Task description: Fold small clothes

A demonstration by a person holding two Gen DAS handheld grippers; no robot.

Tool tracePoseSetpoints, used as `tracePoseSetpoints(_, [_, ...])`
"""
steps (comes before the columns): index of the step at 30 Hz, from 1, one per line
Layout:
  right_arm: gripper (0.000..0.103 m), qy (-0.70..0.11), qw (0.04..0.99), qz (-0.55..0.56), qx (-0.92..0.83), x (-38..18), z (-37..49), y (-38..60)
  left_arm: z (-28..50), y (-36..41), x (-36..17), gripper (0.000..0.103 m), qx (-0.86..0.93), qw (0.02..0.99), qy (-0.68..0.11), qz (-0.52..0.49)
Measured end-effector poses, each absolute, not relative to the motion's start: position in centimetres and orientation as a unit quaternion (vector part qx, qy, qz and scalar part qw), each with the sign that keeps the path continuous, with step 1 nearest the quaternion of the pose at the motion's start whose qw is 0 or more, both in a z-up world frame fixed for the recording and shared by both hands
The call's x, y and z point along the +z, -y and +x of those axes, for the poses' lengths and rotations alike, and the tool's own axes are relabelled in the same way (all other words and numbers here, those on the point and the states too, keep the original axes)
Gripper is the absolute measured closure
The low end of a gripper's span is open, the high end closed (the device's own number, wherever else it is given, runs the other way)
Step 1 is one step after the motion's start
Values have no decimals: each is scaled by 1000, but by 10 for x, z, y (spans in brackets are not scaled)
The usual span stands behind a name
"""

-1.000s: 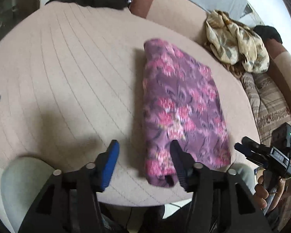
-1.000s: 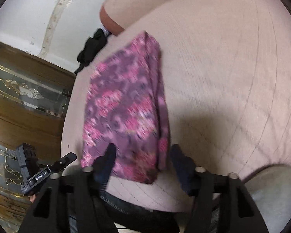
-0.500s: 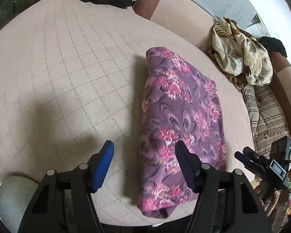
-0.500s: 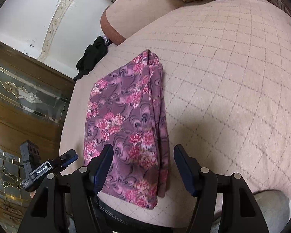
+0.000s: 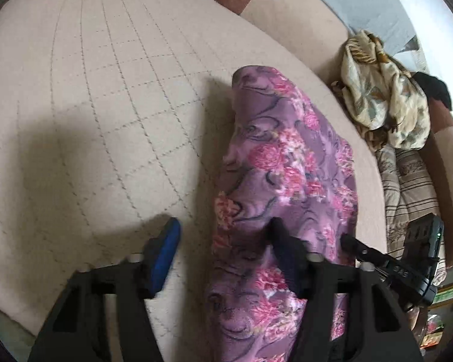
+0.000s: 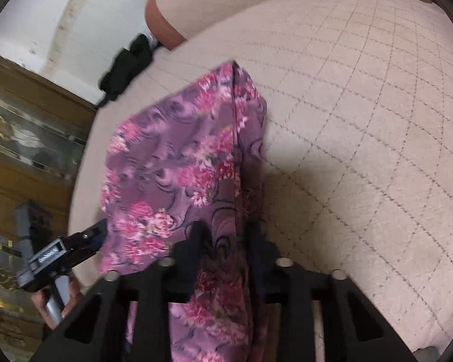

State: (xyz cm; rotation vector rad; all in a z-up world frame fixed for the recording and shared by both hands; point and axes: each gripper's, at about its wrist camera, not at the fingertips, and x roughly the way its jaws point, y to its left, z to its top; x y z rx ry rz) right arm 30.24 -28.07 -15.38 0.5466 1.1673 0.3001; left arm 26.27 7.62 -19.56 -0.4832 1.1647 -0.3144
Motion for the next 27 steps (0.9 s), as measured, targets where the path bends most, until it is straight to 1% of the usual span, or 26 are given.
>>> tracePoseSetpoints(1, [91,-540,792,251,134,-153,302,280,261,-75,-194,75,-160,789,-545,-234])
tracePoseSetpoints(2, [95,-534,795,253,133,-147,299,280,257,-75,-186,77,-155,790,-544,-237])
tracePoseSetpoints(3, [95,-528,799,255,134,-140,295,282,255,-73,-181,81,-153,793,-542,-233])
tracePoseSetpoints(4, [95,-521,801,261,136,-135,292,284,254,-71,-175,84,-148,797,-542,-219])
tracePoseSetpoints(6, [95,-511,799,284,139,-134,287,293,254,-66,-174,85,-143,804,-544,-193])
tracePoseSetpoints(7, [95,-520,791,291,140,-143,290,294,255,-65,-179,85,-143,804,-546,-187])
tracePoseSetpoints(9, [94,-544,769,305,138,-167,297,296,256,-69,-183,81,-139,797,-552,-200])
tracePoseSetpoints(10, [93,-544,764,317,141,-169,298,296,254,-71,-180,81,-141,795,-553,-205])
tracePoseSetpoints(11, [91,-538,762,330,143,-167,297,300,253,-72,-177,79,-140,795,-553,-206])
tracePoseSetpoints(12, [87,-534,764,332,143,-163,296,302,250,-72,-171,72,-142,797,-551,-203])
tracePoseSetpoints(13, [73,-527,769,332,144,-157,295,305,249,-71,-167,65,-147,798,-550,-198])
tracePoseSetpoints(14, [51,-514,776,335,147,-148,294,308,249,-71,-163,51,-149,802,-546,-190])
tracePoseSetpoints(15, [41,-507,778,339,152,-143,295,311,252,-71,-158,40,-145,809,-541,-178])
tracePoseSetpoints(16, [32,-497,780,345,159,-136,298,313,257,-71,-154,38,-136,816,-536,-171])
tracePoseSetpoints(19, [30,-497,783,335,163,-125,317,310,283,-78,-150,38,-122,820,-532,-173])
tracePoseSetpoints(22, [22,-505,784,325,157,-125,346,306,319,-83,-154,37,-119,811,-542,-188])
tracePoseSetpoints(27, [22,-531,762,331,163,-141,404,301,373,-81,-161,37,-118,787,-570,-203])
